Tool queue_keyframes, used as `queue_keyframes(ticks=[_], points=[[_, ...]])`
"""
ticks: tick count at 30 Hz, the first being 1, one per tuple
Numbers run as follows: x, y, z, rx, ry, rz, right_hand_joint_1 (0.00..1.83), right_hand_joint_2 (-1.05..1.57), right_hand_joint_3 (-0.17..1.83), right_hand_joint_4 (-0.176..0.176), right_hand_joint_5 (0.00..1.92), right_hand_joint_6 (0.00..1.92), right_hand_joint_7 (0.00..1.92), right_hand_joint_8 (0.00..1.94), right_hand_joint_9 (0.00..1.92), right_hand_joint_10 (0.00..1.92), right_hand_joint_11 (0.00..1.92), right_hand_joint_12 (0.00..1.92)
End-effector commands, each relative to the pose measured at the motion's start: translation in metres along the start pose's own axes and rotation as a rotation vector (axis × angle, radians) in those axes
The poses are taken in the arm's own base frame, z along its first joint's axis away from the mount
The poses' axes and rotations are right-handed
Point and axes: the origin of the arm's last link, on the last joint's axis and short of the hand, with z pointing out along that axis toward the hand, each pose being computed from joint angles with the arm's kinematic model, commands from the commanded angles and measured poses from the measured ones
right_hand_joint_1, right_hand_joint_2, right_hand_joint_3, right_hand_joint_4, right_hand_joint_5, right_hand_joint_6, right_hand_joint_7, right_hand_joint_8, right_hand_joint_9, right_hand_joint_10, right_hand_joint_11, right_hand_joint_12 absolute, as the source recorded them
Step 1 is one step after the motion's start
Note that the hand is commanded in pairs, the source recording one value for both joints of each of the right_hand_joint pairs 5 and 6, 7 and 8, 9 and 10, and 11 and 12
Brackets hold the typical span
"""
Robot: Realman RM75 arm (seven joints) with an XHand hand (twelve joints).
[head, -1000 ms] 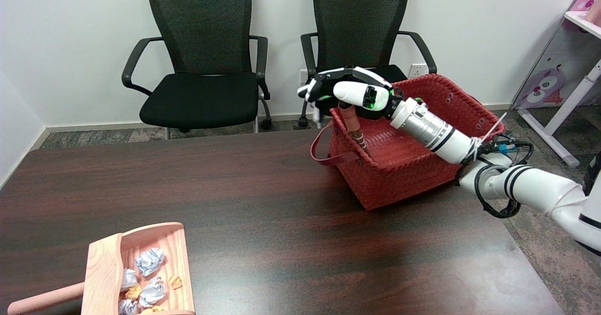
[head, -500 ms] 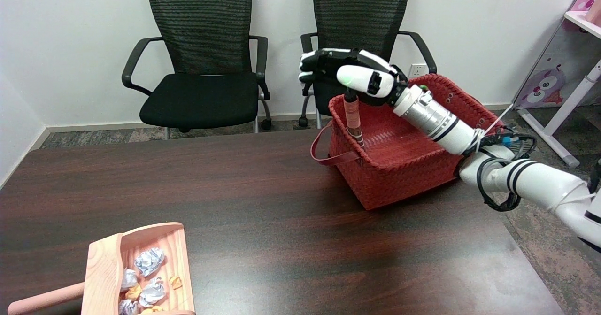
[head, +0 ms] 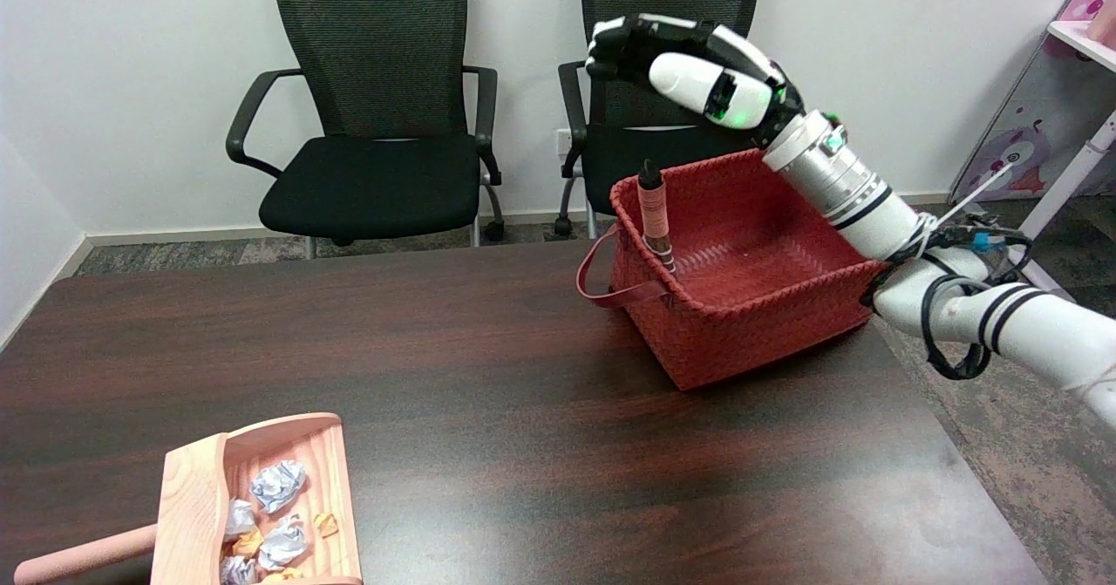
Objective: Place the broom in the basket.
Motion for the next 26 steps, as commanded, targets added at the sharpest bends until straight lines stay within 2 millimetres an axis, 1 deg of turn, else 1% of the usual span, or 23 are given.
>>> queue_keyframes(ticks=[1, 2, 3, 4, 5, 6, 7, 8, 11, 12, 15, 18, 21, 26], points=[[-0.036, -0.064, 0.021, 0.088, -0.047, -0.046, 0.77, 0.72, 0.9, -0.176, 0.64, 0.64, 0.64, 0.64, 0.27, 0.27, 0.52, 0.52], [-0.04, -0.062, 0.02, 0.078, -0.046, -0.025, 0.76, 0.73, 0.91, -0.176, 0.65, 0.65, 0.65, 0.65, 0.29, 0.29, 0.54, 0.54], [-0.054, -0.06, 0.02, 0.069, -0.052, 0.023, 0.76, 0.75, 0.92, -0.176, 0.66, 0.66, 0.66, 0.66, 0.31, 0.31, 0.57, 0.57], [-0.066, -0.06, 0.019, 0.063, -0.059, 0.043, 0.75, 0.8, 0.95, -0.176, 0.69, 0.69, 0.69, 0.69, 0.35, 0.35, 0.64, 0.64], [-0.071, -0.06, 0.019, 0.06, -0.06, 0.041, 0.73, 0.84, 0.98, -0.176, 0.73, 0.73, 0.73, 0.73, 0.4, 0.4, 0.72, 0.72], [-0.081, -0.063, 0.019, 0.064, -0.064, 0.027, 0.72, 0.86, 1.01, -0.176, 0.76, 0.76, 0.76, 0.76, 0.46, 0.46, 0.8, 0.8], [-0.086, -0.063, 0.018, 0.064, -0.066, 0.02, 0.71, 0.88, 1.04, -0.176, 0.79, 0.79, 0.79, 0.79, 0.55, 0.55, 0.97, 0.97], [-0.096, -0.064, 0.017, 0.059, -0.07, 0.003, 0.71, 0.89, 1.06, -0.176, 0.8, 0.8, 0.8, 0.8, 0.62, 0.62, 1.21, 1.21], [-0.119, -0.068, 0.015, 0.042, -0.098, -0.041, 0.7, 0.91, 1.07, -0.176, 0.81, 0.81, 0.81, 0.81, 0.75, 0.75, 1.58, 1.58], [-0.125, -0.068, 0.014, 0.031, -0.106, -0.062, 0.7, 0.91, 1.07, -0.176, 0.82, 0.82, 0.82, 0.82, 0.8, 0.8, 1.64, 1.64], [-0.138, -0.072, 0.011, 0.045, -0.111, -0.08, 0.7, 0.9, 1.08, -0.176, 0.83, 0.83, 0.83, 0.83, 0.85, 0.85, 1.69, 1.69], [-0.143, -0.077, 0.004, 0.076, -0.066, -0.084, 0.7, 0.89, 1.09, -0.176, 0.83, 0.83, 0.83, 0.83, 0.88, 0.88, 1.71, 1.71], [-0.141, -0.074, -0.009, 0.076, 0.0, -0.095, 0.71, 0.83, 1.1, -0.176, 0.81, 0.81, 0.81, 0.81, 0.91, 0.91, 1.73, 1.73], [-0.135, -0.075, -0.028, 0.11, 0.113, -0.092, 0.74, 0.79, 1.09, -0.176, 0.76, 0.76, 0.76, 0.76, 0.97, 0.97, 1.79, 1.79]])
